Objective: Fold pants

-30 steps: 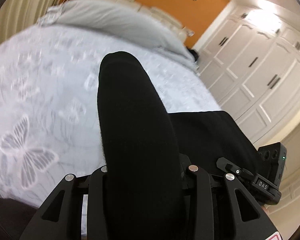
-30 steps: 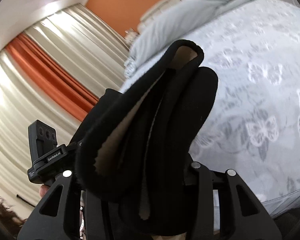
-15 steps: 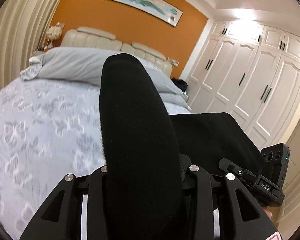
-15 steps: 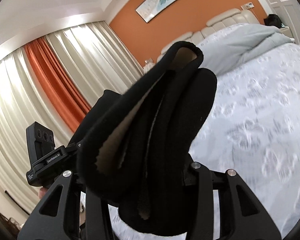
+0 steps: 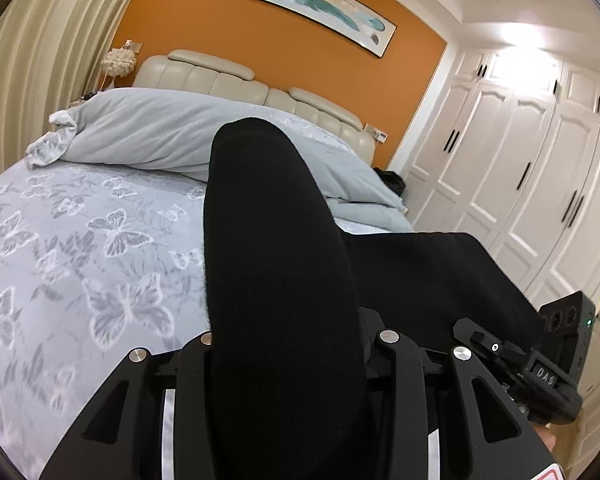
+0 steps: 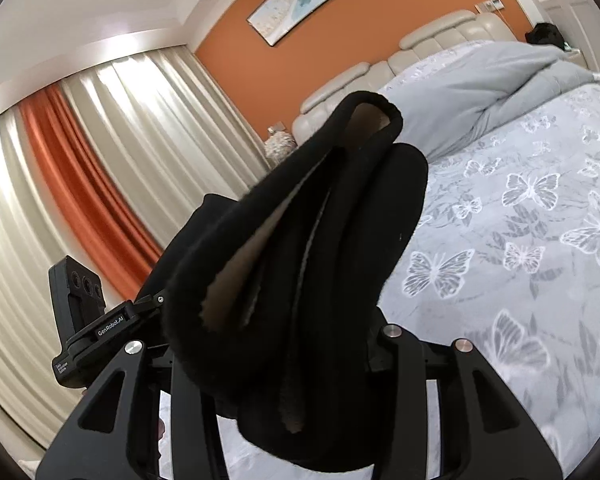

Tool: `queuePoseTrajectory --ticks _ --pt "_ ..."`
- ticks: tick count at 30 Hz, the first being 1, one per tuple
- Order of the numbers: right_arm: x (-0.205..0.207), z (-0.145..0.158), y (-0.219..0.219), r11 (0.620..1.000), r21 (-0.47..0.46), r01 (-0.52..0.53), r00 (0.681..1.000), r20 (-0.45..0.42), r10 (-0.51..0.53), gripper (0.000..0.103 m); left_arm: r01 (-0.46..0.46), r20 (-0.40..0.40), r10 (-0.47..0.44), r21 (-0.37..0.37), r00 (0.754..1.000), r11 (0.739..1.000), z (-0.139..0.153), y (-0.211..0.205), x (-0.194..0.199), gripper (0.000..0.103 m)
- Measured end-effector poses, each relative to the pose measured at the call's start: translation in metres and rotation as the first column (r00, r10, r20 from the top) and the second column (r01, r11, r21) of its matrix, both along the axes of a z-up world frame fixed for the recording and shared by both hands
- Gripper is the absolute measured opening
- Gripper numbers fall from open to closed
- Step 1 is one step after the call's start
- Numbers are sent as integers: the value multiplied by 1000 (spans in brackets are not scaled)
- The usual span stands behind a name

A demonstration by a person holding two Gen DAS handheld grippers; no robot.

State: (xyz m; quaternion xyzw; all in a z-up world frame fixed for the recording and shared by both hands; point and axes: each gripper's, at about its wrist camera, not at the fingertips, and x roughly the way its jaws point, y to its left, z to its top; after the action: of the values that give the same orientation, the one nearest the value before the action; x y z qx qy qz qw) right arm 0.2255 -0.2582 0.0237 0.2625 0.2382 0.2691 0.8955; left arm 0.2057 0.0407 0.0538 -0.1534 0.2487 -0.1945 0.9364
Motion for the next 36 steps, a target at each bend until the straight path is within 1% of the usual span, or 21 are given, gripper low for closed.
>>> queuePoseTrajectory --ticks 4,8,11,12,13,14,15,18,20,21,22,24,26,27,28,29,30,31,33,34,36 --pt "45 -43 -9 1000 15 23 998 -63 -22 40 -9 -27 9 25 1000 1000 -34 -5 46 35" --pt "70 -98 -18 999 -2 52 985 -162 -51 44 -18 -123 21 26 992 999 -86 -6 88 39" --pt "80 -160 -33 995 -62 75 938 -334 -91 46 -42 -297 45 16 954 999 -150 0 114 42" --pt "78 -171 -40 997 -23 70 935 -348 -74 52 -52 -364 53 14 930 999 -171 4 119 48" --pt "75 -174 -47 997 38 71 941 -333 -54 51 -71 -398 62 -10 915 997 -186 12 120 54" --pt "73 -169 -51 995 54 80 942 -332 -57 53 -74 -376 32 -97 926 993 -193 24 114 55" --pt "75 -163 -49 997 20 70 939 -338 -59 58 -97 -360 46 -124 932 987 -189 34 108 57" --pt "82 -158 -27 998 -68 7 937 -348 -31 75 -136 -318 97 -102 943 986 -171 40 103 69" --pt "86 -162 -14 996 -88 10 933 -357 -41 58 -97 -353 53 -108 934 989 -170 33 114 70" --pt "84 -157 -12 997 -78 11 936 -349 -38 44 -71 -391 26 -101 920 992 -174 29 121 62" --pt "80 -149 -12 998 -61 5 942 -334 -25 39 -57 -446 7 -98 895 994 -181 27 128 38" --pt "73 -129 -12 999 -40 -30 957 -289 17 37 -63 -454 -19 -166 891 984 -176 33 123 34" --pt "61 -113 -13 996 -51 -68 965 -257 53 37 -29 -427 -54 -184 903 983 -154 36 100 34" --pt "56 -113 -15 993 -84 -80 966 -251 56 41 -21 -420 -56 -176 906 984 -150 37 93 35" --pt "55 -123 -16 985 -152 -82 960 -279 37 52 -21 -428 -46 -150 903 988 -150 37 86 37" --pt "55 -130 -18 978 -194 -77 952 -307 14 55 -21 -451 -37 -122 892 992 -157 36 86 43" --pt "53 -144 -24 964 -261 -42 932 -358 -56 56 -13 -493 -31 -86 869 996 -170 34 90 43" --pt "47 -150 -34 959 -283 0 925 -364 -108 56 -19 -524 -26 -80 851 997 -179 37 91 46" --pt "22 -133 -52 959 -261 107 951 -254 -175 52 -38 -494 -35 -136 869 990 -170 43 85 46" --pt "13 -115 -50 946 -290 144 962 -182 -203 45 -51 -466 -10 -119 885 992 -157 44 78 45" --pt "11 -85 -32 951 -295 90 986 -106 -126 34 -74 -365 42 -73 930 995 -124 41 66 44"
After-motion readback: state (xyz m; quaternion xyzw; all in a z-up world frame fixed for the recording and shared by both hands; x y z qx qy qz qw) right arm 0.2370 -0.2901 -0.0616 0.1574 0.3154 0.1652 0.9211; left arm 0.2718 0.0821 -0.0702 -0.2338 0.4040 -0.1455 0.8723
